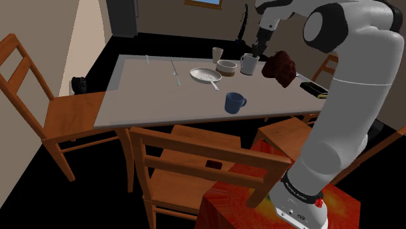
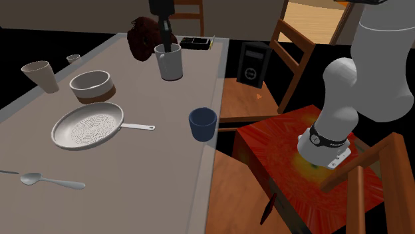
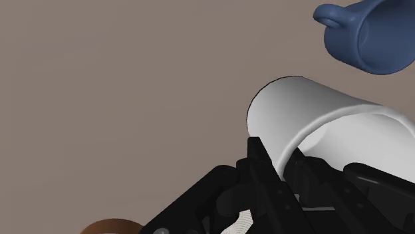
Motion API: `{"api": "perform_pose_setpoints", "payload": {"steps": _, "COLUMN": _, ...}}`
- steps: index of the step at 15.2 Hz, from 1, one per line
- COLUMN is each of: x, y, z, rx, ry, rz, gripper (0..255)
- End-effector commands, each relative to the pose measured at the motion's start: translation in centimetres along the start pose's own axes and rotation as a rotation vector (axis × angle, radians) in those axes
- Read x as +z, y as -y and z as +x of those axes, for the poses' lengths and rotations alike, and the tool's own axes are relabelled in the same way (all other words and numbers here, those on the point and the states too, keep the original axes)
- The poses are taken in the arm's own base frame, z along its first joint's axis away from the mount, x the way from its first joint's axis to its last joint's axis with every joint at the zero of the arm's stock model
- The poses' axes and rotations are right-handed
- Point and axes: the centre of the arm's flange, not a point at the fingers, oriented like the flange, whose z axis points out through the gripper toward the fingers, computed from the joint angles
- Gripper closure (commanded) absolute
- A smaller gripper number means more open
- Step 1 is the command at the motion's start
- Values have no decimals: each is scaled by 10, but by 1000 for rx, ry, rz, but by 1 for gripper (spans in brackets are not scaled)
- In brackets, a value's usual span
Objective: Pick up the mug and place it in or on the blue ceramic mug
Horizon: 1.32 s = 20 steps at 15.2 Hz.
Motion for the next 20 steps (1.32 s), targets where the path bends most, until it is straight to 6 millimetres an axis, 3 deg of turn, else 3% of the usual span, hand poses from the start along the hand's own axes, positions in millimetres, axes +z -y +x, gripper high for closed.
{"api": "perform_pose_setpoints", "payload": {"steps": 1, "x": -1, "y": 25, "z": -10, "rx": -1, "ry": 0, "rz": 0, "gripper": 255}}
{"api": "perform_pose_setpoints", "payload": {"steps": 12, "x": -11, "y": 160, "z": -68, "rx": -1, "ry": 0, "rz": 0, "gripper": 255}}
{"api": "perform_pose_setpoints", "payload": {"steps": 20, "x": 31, "y": 156, "z": -70, "rx": -1, "ry": 0, "rz": 0, "gripper": 255}}
